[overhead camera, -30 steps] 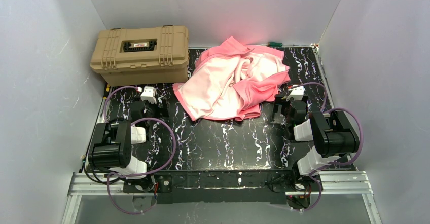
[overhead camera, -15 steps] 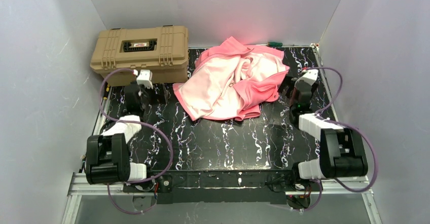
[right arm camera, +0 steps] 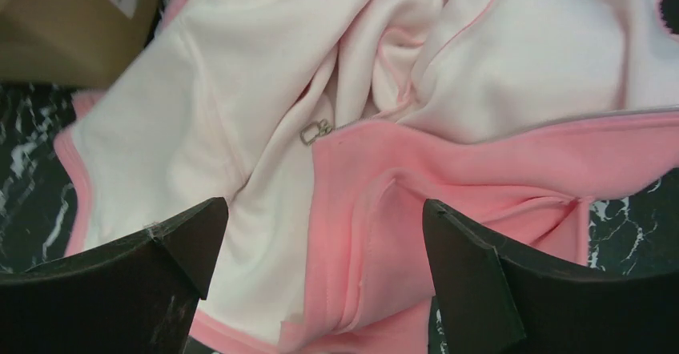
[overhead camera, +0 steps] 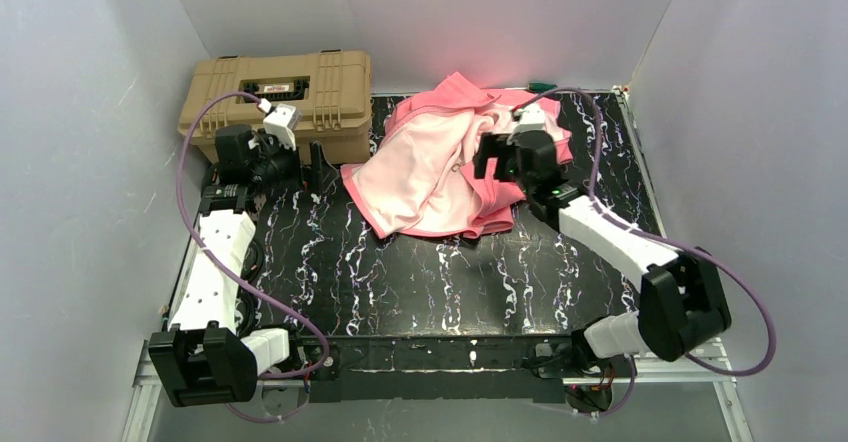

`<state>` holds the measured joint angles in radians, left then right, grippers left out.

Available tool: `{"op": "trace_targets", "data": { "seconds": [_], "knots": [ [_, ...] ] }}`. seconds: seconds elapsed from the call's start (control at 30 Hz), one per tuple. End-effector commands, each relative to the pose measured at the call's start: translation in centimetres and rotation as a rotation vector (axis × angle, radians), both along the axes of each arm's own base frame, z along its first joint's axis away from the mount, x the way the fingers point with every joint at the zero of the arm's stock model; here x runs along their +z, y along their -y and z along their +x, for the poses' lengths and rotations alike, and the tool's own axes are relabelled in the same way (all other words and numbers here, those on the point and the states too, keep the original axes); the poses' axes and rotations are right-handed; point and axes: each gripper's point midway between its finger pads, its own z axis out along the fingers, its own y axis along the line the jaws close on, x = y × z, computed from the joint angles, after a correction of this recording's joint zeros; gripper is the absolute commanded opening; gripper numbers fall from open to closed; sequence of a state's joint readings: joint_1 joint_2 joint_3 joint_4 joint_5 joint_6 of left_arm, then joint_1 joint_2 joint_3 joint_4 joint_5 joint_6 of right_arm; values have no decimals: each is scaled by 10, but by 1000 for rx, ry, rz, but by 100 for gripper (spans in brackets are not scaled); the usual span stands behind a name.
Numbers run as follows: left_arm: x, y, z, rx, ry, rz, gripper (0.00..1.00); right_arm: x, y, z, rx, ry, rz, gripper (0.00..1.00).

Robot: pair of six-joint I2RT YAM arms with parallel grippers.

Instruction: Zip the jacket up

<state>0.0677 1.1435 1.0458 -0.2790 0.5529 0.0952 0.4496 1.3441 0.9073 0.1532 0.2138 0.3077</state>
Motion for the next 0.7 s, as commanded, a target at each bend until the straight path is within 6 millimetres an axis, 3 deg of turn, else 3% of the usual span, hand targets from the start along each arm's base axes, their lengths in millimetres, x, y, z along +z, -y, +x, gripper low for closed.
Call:
{"op": "trace_targets", "data": {
  "seconds": [0.0,0.1,0.33,0.47,0.53,0.67],
  "knots": [
    [-10,22,-38,-115,-137,-42,99,-43,-12,-6,10,-114,-219,100],
    [-11,28,-44,-140,-147,-28,99,-71,-16,0,-3,-187,-322,100],
    [-9,41,-44,-187,-145,-2,99,-101,-31,17,32,-215,-400,100],
    [-8,47,-46,-207,-140,8,99,-124,-34,13,52,-261,-439,86],
    [-6,52,-50,-222,-133,8,99,-128,-35,7,57,-248,-437,75],
    [-5,65,-57,-263,-121,21,99,-113,-36,-4,64,-157,-407,46]
  ]
}}
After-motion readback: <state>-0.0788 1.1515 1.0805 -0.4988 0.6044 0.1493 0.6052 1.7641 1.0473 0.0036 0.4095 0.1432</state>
